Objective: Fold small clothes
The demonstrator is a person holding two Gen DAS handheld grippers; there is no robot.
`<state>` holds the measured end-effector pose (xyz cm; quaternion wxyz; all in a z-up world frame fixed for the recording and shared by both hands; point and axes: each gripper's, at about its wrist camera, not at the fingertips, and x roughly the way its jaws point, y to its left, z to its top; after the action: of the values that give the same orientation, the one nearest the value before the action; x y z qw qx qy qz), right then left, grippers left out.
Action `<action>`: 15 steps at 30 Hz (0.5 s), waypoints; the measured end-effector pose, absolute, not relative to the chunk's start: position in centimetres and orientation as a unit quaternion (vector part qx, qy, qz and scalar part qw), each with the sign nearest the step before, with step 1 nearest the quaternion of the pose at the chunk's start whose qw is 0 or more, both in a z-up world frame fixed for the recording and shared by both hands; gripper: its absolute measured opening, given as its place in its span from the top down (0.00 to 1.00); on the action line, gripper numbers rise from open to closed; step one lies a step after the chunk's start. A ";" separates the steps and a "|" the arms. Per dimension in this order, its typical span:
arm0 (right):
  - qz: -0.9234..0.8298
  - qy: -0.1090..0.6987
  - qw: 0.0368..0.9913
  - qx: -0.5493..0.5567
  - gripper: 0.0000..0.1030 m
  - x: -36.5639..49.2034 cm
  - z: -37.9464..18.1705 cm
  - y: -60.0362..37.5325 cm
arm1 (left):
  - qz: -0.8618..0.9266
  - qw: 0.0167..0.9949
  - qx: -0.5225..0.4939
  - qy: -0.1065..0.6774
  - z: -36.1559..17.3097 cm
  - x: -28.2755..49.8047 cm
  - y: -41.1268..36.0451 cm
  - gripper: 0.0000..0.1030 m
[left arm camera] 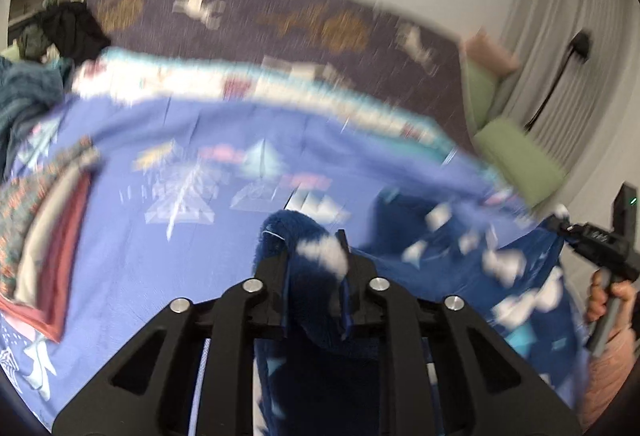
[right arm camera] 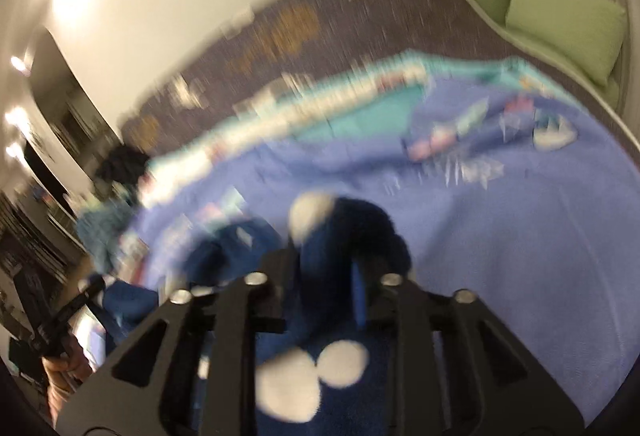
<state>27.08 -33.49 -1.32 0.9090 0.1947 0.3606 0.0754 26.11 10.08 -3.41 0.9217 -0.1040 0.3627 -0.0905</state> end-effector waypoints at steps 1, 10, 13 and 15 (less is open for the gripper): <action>0.071 0.388 0.899 0.189 0.74 27.8 -3.2 -33.2 | -0.085 0.915 -0.101 0.382 -4.8 26.7 10.1 0.79; 0.107 0.385 0.904 0.153 0.59 24.3 -3.0 -32.0 | -0.095 0.935 -0.102 0.325 -1.9 23.3 11.2 0.57; 0.143 0.379 0.906 0.119 0.59 22.5 -1.7 -30.4 | -0.109 0.939 -0.092 0.313 -0.9 21.5 10.8 0.56; 0.172 0.393 0.899 0.088 0.59 21.7 -1.7 -29.0 | -0.126 0.936 -0.080 0.318 -0.7 20.3 10.3 0.56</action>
<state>21.68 -29.01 -1.65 0.8990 0.0882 0.3929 0.1723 20.31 10.29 -0.74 0.9363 -0.0799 0.3180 -0.1258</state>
